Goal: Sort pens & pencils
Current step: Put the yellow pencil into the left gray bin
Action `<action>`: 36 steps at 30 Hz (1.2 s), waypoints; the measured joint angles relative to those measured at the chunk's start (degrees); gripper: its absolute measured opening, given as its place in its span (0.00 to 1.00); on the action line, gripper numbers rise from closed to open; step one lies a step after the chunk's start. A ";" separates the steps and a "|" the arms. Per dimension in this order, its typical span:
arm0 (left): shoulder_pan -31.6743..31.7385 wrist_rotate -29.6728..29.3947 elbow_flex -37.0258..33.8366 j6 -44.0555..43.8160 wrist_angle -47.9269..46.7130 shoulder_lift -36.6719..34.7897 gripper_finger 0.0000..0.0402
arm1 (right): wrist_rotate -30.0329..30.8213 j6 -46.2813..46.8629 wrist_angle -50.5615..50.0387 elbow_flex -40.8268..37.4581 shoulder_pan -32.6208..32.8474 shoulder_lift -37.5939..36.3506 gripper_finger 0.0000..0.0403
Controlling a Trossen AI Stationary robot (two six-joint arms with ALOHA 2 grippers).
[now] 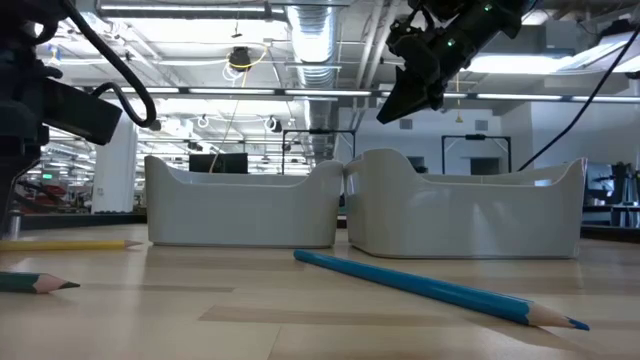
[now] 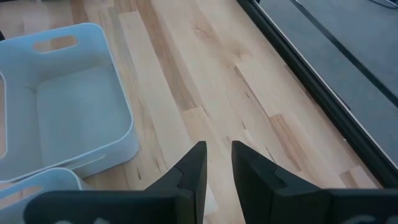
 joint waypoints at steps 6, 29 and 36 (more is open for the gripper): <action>0.02 -0.81 -0.02 2.76 0.16 0.04 0.42 | -0.04 1.92 0.00 0.00 0.00 0.00 0.24; 0.02 -1.04 -0.07 3.05 0.31 0.10 0.42 | -0.04 1.94 0.00 0.00 0.00 0.00 0.24; 0.15 1.23 -0.08 2.16 0.37 0.11 0.42 | -0.02 1.97 0.00 0.00 0.00 0.00 0.24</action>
